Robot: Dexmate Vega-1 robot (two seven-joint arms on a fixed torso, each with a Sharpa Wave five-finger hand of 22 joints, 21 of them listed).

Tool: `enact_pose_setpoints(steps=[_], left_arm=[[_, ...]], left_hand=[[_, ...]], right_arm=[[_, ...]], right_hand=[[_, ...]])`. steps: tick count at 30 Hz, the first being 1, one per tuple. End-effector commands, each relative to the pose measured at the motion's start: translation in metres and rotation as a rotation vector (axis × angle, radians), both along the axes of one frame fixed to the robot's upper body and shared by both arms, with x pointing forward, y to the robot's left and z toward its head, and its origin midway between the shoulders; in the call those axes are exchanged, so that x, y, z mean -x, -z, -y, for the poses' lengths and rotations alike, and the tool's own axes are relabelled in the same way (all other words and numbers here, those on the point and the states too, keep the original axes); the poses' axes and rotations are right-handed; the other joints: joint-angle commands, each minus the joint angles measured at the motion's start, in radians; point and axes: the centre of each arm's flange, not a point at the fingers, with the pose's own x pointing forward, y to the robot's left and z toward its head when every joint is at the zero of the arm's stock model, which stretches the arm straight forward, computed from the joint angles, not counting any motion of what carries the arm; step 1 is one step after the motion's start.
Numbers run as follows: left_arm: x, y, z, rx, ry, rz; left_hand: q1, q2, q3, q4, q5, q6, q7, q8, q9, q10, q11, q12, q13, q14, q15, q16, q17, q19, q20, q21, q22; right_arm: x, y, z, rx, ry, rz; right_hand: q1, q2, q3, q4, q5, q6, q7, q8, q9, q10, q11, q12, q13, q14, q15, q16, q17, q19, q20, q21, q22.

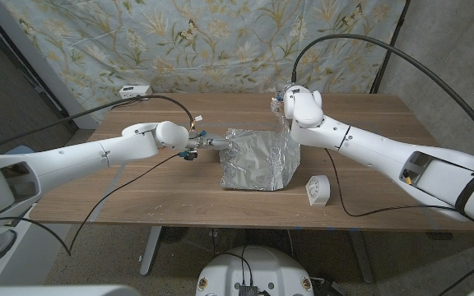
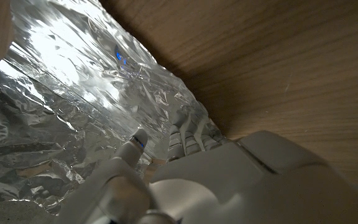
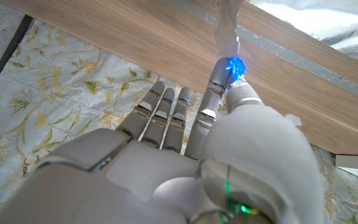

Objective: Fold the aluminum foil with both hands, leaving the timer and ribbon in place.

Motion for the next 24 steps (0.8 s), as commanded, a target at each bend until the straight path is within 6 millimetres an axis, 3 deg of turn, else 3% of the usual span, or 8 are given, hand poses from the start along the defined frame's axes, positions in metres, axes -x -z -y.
enact_pose_setpoints(steps=[1,24], left_arm=[[0.000,0.000,0.000,-0.004,0.002,0.005],[-0.002,-0.008,-0.007,0.017,-0.020,0.045]], left_hand=[[0.013,0.000,0.001,-0.008,0.007,0.006,0.002,0.007,0.005,0.007,0.008,0.007,0.072,0.016,0.014,0.009,0.048,0.061,0.054,0.004,0.006],[0.020,0.001,-0.001,-0.013,0.008,0.004,0.001,0.007,0.005,0.007,0.008,0.008,0.072,0.016,0.015,0.009,0.048,0.063,0.053,-0.002,0.006]], right_arm=[[0.004,0.000,-0.010,-0.012,-0.024,0.003],[0.007,0.005,-0.032,-0.048,-0.082,-0.039]], right_hand=[[0.010,0.001,-0.003,0.002,-0.001,0.001,0.008,0.000,0.006,0.006,0.006,0.001,0.002,0.007,0.006,-0.001,0.005,0.006,0.007,0.002,0.003],[0.016,0.006,-0.007,0.003,-0.003,-0.011,0.014,-0.001,0.015,0.009,0.014,0.001,0.003,0.011,0.016,-0.001,0.006,0.009,0.013,0.002,0.003]])
